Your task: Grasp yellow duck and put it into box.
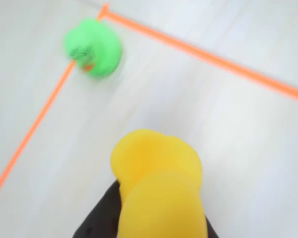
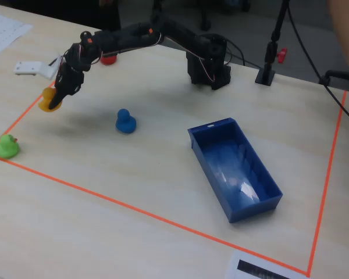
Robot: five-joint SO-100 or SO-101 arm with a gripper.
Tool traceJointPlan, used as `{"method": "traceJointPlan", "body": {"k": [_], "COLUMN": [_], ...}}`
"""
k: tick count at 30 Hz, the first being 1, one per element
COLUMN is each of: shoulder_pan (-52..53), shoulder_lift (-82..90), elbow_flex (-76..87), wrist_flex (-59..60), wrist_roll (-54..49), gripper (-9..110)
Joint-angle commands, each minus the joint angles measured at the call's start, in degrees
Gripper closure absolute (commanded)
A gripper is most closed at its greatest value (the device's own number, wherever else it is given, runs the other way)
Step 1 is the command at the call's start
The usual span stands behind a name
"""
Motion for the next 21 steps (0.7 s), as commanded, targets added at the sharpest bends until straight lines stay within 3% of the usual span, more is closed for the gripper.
{"method": "traceJointPlan", "body": {"k": [1, 9, 21], "shoulder_pan": [-2.99, -18.54, -55.9], "shoulder_lift": [14.41, 33.22, 58.45], "elbow_flex": [4.39, 19.6, 33.75], "wrist_flex": [11.25, 22.32, 34.89], "wrist_roll": [-0.7, -2.55, 4.92], "gripper": [101, 101, 101]}}
